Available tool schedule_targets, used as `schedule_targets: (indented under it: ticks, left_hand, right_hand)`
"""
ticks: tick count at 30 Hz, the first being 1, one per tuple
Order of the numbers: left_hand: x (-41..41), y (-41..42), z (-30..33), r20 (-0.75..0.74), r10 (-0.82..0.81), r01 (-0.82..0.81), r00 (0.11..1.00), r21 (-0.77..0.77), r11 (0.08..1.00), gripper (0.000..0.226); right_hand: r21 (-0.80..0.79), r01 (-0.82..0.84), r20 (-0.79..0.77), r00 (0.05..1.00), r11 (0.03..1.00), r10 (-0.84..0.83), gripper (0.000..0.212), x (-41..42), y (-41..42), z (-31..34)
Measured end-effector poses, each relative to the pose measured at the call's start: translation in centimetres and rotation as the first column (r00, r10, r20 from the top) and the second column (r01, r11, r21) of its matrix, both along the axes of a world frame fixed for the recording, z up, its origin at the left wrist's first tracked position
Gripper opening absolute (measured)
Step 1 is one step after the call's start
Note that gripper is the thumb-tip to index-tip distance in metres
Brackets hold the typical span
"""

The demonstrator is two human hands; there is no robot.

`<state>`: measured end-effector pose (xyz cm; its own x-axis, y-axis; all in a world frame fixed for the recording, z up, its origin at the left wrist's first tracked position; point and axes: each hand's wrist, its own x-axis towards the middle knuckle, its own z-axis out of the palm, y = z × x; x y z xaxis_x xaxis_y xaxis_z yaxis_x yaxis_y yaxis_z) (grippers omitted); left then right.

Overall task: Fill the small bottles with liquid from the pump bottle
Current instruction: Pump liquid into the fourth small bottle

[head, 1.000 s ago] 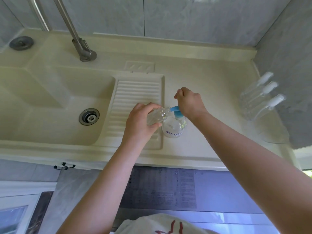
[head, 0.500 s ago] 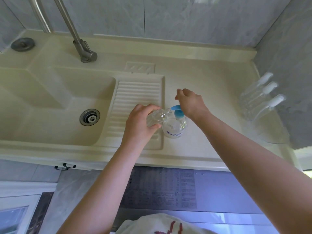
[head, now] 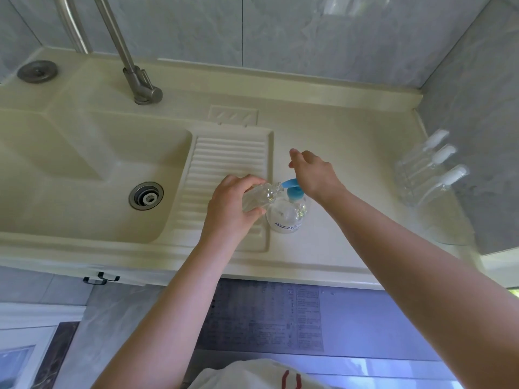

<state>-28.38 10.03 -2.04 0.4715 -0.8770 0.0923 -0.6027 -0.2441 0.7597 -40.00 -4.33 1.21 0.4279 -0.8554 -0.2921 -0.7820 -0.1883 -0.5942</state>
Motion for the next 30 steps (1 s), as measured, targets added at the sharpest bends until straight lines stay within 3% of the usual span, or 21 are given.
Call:
schedule_targets:
  ticks: [5,11,17,23,30]
  left_hand:
    - [0.07,0.06,-0.1,-0.003,0.001,-0.001,1.0,-0.004,1.0,0.05]
    - [-0.2,-0.01,0.0,-0.012,-0.012,0.012,1.0,0.006,1.0,0.048]
    - [-0.15,0.15,0.19,-0.009,-0.008,0.008,1.0,0.009,1.0,0.049]
    - [-0.1,0.2,0.13,-0.014,-0.009,0.009,1.0,-0.003,1.0,0.049]
    - [-0.23,0.29,0.03,-0.051,-0.023,0.023,0.998,-0.002,1.0,0.049]
  right_hand:
    - [-0.01,0.006,-0.01,1.0,1.0,-0.006,0.044,0.02,-0.07,-0.04]
    - [-0.136,0.056,0.025,0.998,0.989,-0.053,0.043,0.0,0.67,-0.57]
    - [-0.019,0.141,0.093,0.986,0.99,-0.139,0.047,-0.05,0.27,0.11]
    - [-0.09,0.006,0.006,1.0,0.996,-0.005,0.049,-0.02,0.14,-0.16]
    - [-0.166,0.019,0.021,1.0,0.986,-0.016,0.04,0.15,0.52,-0.52]
